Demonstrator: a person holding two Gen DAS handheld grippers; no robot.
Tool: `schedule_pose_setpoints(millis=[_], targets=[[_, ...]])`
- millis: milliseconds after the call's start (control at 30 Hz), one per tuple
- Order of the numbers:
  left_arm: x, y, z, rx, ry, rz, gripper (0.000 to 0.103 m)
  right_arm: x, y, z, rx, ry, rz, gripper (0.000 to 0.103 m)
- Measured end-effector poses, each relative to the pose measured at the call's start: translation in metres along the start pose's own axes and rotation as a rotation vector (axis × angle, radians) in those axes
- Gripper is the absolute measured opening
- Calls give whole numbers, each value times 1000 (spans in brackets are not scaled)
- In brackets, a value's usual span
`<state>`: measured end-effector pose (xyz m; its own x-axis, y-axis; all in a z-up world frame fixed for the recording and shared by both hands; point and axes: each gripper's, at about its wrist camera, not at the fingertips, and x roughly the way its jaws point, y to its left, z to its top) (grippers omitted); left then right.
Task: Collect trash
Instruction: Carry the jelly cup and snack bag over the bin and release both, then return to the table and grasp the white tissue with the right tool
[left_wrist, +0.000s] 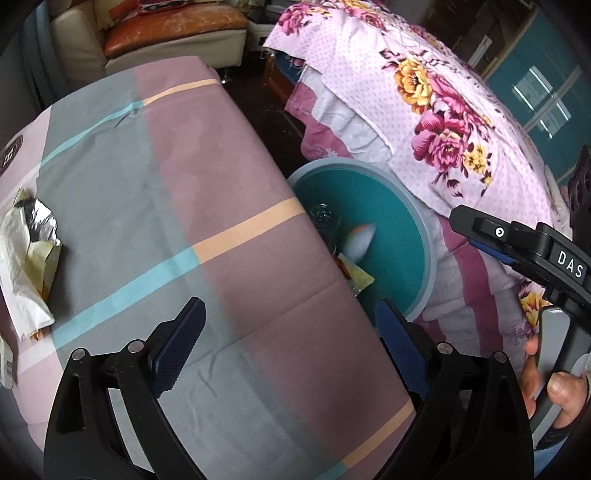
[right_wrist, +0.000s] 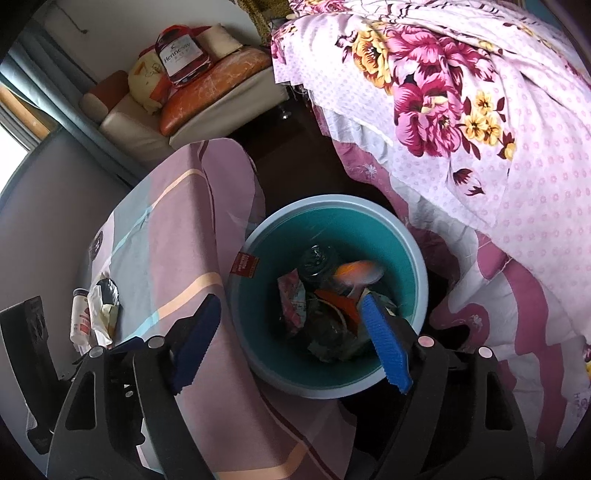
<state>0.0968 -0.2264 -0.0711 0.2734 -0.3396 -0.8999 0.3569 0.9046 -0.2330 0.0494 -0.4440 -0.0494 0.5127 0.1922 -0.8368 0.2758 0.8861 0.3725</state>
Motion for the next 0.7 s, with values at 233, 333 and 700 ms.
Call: schedule_pose_setpoints(millis=[233,333,700], targets=[[-11,20,-6,-44,-21,-10,94,-1,17,-3,-16,17,-8,78],[-16,29,-9,-62,-29,-15,95,0,28,-5,-31,19,-12,78],[-37,73,-21,-146,-63,-23,95,2,78,-10,-112,35,-19,82]])
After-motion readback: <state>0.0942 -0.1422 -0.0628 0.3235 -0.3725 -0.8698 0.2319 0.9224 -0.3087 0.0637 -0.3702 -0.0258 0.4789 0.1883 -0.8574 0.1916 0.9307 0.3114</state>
